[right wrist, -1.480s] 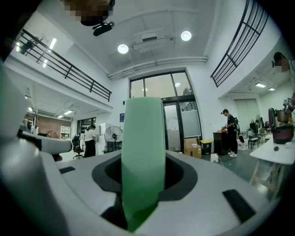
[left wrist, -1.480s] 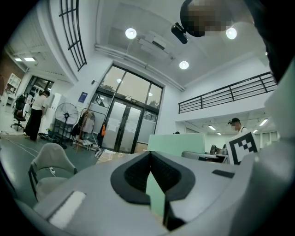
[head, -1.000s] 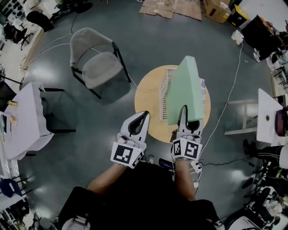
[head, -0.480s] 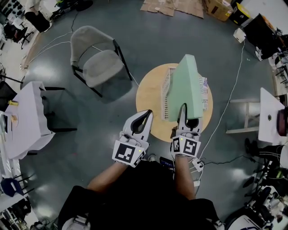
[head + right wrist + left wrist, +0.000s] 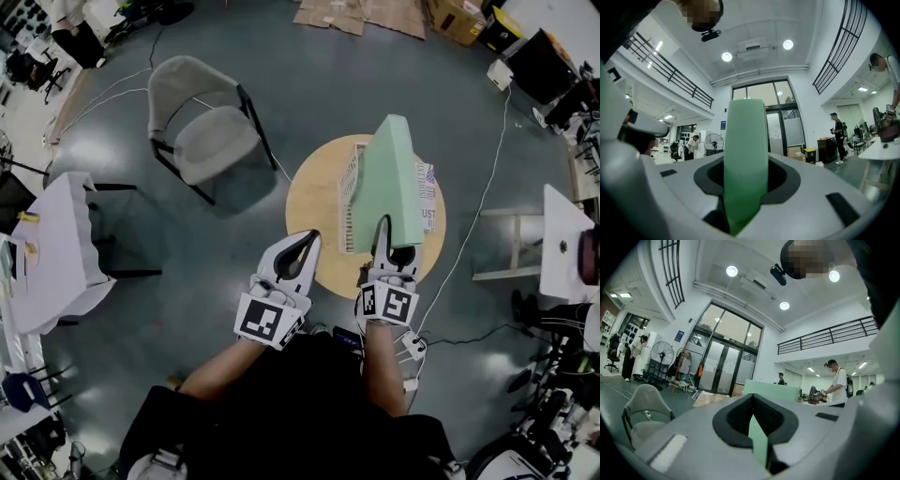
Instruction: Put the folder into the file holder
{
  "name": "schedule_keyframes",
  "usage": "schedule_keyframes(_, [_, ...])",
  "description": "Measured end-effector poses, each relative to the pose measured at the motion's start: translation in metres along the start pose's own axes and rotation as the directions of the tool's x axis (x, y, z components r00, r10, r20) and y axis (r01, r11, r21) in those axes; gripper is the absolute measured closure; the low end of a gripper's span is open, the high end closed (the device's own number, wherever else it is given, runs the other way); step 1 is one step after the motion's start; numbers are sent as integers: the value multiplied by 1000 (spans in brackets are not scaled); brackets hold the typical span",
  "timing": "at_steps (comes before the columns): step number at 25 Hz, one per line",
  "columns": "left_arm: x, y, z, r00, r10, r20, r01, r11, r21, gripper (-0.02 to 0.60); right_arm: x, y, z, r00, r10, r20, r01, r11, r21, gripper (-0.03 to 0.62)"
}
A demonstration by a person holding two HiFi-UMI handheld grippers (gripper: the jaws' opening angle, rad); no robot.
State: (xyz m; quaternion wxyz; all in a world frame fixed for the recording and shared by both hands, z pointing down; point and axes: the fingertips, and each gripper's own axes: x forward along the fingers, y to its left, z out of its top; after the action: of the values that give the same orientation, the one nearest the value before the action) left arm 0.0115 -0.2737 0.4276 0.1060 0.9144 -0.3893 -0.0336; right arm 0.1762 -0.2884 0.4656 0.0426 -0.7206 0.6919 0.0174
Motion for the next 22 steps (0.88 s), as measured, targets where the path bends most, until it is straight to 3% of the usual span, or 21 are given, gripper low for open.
schedule_keyframes(22, [12,7,-7,1000,-19,-24,20,1000,23,575,6,-4,-11,998,30,59,-29,999,-14,445])
